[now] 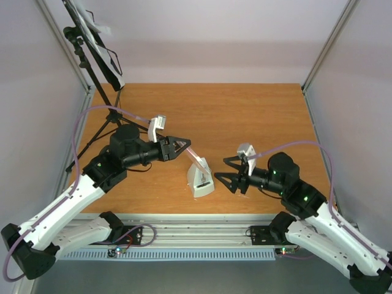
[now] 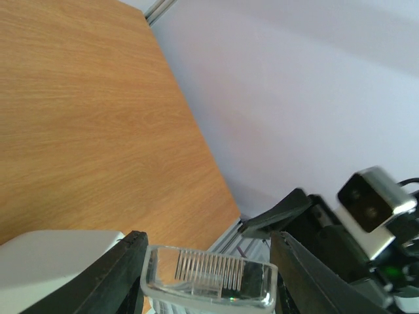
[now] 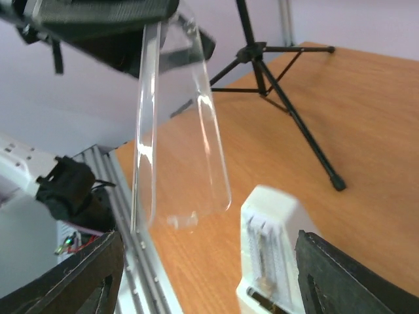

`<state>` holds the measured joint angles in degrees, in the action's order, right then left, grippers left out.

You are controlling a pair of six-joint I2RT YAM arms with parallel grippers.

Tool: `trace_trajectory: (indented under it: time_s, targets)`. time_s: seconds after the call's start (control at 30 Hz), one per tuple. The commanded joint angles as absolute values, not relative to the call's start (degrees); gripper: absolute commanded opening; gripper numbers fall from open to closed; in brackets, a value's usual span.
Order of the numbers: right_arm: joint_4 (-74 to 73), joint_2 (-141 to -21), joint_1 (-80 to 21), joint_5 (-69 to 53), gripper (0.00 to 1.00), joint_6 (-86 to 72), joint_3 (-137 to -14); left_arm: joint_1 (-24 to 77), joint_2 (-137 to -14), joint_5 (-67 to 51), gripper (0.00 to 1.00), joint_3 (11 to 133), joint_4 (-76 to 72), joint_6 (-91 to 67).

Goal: Pack up the instrument practice props
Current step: Pick up the cover of the metronome from the center of the board.

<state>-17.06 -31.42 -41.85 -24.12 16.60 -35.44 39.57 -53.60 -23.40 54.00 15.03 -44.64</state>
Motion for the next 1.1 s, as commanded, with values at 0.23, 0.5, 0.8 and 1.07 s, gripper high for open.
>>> trace_trajectory:
  time_s: [0.23,0.5,0.8,1.07]
  targets:
    - [-36.3,-48.6,-57.6,-1.3,0.74,20.8,-58.5,39.2,-55.3,-18.2,0.4,62.6,26.2,-41.8]
    - [-40.8,-59.2,-64.1,4.9,0.69,18.4,-68.3,39.0,-56.6,-17.6,0.4,65.1,30.6,-40.8]
    - [-42.7,-69.3,-65.3,11.9,0.58,18.3,-75.5,38.9,-57.0,-18.4,0.4,64.8,30.6,-41.1]
    - [-41.2,-72.1,-65.3,11.3,0.36,16.9,-76.3,38.9,-57.9,-19.7,0.4,64.6,30.4,-41.0]
